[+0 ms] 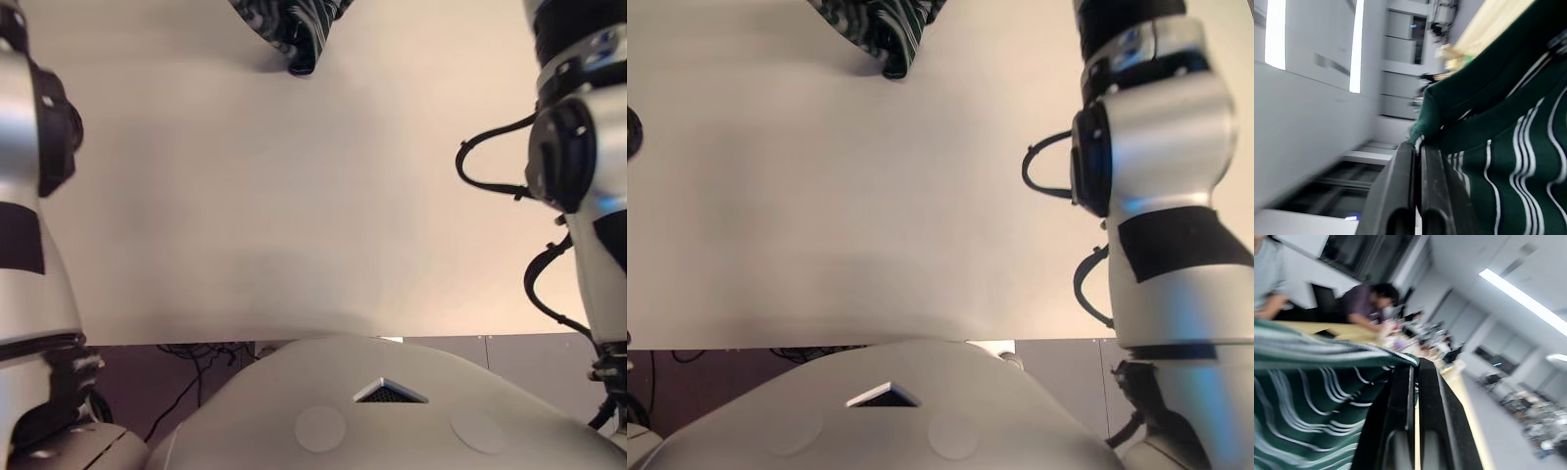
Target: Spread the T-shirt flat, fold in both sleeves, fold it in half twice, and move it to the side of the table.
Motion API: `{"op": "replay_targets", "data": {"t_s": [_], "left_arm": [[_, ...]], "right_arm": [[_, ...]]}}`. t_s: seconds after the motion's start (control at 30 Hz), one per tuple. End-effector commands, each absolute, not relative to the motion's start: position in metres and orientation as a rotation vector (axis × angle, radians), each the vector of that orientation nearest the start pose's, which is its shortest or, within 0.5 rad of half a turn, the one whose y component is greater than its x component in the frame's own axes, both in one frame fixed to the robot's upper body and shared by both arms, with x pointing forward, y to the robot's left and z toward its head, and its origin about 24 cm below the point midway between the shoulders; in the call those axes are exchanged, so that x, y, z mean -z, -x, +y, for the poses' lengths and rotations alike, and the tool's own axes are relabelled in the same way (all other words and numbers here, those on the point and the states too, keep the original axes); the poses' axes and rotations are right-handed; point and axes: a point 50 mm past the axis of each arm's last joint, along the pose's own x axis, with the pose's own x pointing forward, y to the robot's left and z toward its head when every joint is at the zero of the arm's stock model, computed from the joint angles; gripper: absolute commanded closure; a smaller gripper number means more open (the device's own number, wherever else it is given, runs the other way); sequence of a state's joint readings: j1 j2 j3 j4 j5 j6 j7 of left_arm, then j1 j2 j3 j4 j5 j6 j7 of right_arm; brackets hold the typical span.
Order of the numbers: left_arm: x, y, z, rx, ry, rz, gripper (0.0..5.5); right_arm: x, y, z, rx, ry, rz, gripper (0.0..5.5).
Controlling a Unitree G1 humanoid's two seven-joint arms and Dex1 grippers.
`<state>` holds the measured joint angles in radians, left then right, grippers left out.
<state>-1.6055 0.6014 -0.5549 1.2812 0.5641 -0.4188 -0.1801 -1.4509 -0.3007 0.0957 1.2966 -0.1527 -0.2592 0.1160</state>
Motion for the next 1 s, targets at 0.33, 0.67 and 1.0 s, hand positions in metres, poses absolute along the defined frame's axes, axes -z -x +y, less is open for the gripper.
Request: {"op": "replay_targets", "data": {"t_s": [0.33,0.67,1.0], "left_arm": [[-0.365,-0.408,0.167,0.039,-1.756,-0.454,5.50],[-0.327,-0.383,0.198,0.632,-1.328,-0.447,5.50],[-0.260,-0.262,0.210,1.392,-0.971,-0.100,5.50]], "right_arm": [[-0.346,-0.420,-0.139,-0.063,0.605,-0.469,5.48],[-0.300,-0.412,-0.159,-0.575,0.262,-0.455,5.48],[-0.214,-0.276,-0.220,-1.518,0.318,0.186,5.48]]}}
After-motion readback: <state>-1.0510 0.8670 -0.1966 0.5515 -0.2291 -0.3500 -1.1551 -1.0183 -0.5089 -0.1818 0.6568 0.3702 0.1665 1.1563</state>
